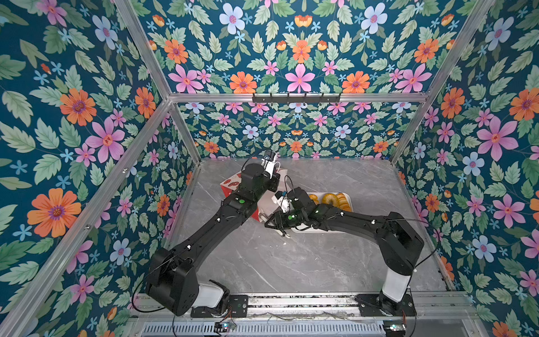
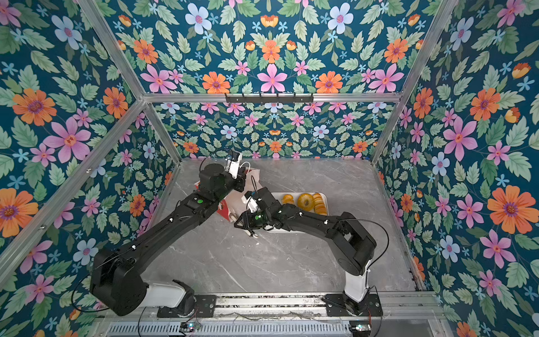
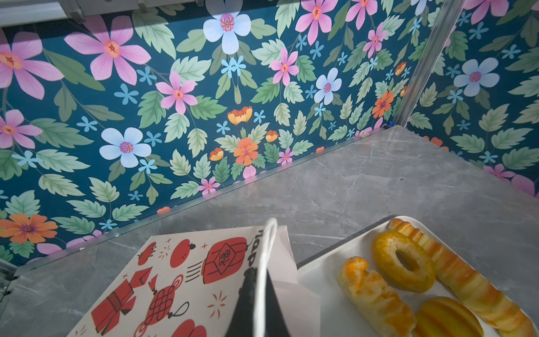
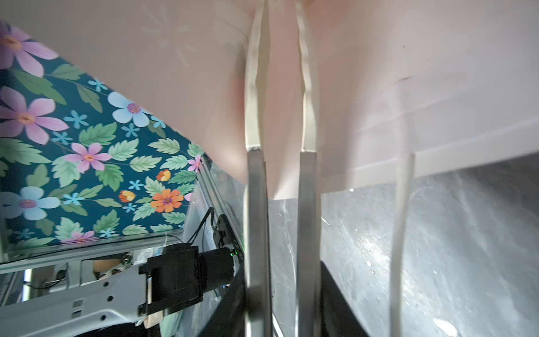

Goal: Take the fake bread out of the paper bag
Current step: 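Swing the tongs to the bag opening while the left gripper tilts the bag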

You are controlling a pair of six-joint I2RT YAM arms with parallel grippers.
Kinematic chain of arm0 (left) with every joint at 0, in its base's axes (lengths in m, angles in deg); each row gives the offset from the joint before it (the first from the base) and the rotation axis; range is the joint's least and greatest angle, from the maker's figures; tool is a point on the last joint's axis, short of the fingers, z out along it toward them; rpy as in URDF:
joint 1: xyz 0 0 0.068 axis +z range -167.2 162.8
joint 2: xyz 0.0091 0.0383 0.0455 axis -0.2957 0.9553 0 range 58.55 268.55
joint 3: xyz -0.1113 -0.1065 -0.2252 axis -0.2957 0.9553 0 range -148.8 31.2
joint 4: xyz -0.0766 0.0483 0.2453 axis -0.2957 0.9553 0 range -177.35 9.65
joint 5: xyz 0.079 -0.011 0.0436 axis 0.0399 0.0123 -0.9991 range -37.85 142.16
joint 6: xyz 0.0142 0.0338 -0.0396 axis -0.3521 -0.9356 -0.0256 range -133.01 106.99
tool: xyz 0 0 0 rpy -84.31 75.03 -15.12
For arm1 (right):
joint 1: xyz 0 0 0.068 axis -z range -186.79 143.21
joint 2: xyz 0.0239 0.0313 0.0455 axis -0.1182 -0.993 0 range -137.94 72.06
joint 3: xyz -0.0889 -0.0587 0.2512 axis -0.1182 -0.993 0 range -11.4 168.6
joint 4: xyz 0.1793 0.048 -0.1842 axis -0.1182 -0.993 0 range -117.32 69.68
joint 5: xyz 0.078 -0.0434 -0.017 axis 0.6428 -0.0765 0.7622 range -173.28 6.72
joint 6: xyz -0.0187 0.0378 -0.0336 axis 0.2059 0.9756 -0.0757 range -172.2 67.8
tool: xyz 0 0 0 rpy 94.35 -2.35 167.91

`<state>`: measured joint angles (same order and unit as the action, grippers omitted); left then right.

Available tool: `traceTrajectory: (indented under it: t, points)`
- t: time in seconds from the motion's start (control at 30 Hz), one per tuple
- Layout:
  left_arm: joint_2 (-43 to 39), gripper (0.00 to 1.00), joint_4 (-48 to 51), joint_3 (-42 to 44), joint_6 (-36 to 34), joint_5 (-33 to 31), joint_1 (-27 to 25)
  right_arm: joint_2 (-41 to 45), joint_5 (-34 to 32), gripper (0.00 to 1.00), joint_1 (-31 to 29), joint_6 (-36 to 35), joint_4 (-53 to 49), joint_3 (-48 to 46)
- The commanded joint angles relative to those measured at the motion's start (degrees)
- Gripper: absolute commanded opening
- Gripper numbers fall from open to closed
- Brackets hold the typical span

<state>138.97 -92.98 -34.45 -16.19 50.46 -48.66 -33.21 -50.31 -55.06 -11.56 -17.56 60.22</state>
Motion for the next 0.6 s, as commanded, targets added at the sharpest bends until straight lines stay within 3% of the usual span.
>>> traceTrajectory:
  t: [0.0, 0.23, 0.57]
  points:
    - [1.4, 0.0, 2.7, -2.7, -2.6, -1.5, -0.7, -0.7, 6.5, 0.34, 0.5, 4.1, 8.9, -0.4]
    - [5.4, 0.0, 7.9, -9.1, -7.3, -5.4, -3.9, -3.3, 12.7, 0.34, 1.5, 11.5, 21.3, -1.7]
    - [4.1, 0.0, 5.7, -6.7, -6.6, -5.5, -4.1, -1.5, 8.7, 0.34, 1.7, 7.8, 15.4, -3.5]
